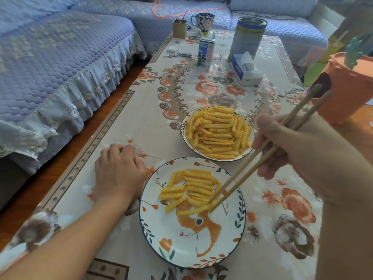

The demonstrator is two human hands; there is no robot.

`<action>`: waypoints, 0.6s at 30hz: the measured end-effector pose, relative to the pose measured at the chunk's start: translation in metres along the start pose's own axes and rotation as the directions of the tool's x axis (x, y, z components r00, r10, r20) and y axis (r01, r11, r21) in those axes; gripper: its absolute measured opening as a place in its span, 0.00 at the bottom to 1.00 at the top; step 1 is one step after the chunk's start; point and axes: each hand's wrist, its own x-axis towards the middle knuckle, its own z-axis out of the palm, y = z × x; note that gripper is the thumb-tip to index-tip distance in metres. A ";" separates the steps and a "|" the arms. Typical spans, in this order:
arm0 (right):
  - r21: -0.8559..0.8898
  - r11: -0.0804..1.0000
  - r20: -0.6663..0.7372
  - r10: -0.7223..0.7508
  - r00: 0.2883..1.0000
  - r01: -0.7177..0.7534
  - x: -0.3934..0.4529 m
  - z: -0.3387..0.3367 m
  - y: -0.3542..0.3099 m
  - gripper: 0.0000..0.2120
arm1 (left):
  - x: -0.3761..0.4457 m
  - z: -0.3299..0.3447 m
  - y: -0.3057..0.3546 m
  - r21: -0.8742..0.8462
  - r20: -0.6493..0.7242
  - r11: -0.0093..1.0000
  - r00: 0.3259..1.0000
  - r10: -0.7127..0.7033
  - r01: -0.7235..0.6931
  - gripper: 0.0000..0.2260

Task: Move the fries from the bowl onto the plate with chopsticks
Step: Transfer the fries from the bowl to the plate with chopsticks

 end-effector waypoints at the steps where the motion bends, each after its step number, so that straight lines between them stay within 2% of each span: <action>1: -0.026 1.000 0.028 0.018 0.999 -0.017 0.000 0.005 0.000 0.22 | 0.000 0.000 0.000 0.001 0.000 1.000 1.000 0.001 -0.001 0.14; 8: -0.138 0.983 0.068 0.129 0.989 -0.118 -0.001 0.019 -0.002 0.21 | 0.000 0.000 0.000 -0.018 0.004 1.000 1.000 -0.011 0.011 0.14; 13: -0.177 0.981 0.027 0.080 0.996 -0.074 -0.009 0.013 -0.009 0.19 | 0.001 0.001 0.000 -0.019 0.003 1.000 1.000 -0.008 0.008 0.14; 18: -0.200 0.976 0.146 0.117 0.982 -0.086 -0.006 0.028 -0.007 0.19 | 0.001 0.001 0.000 -0.018 0.007 1.000 1.000 -0.017 0.017 0.14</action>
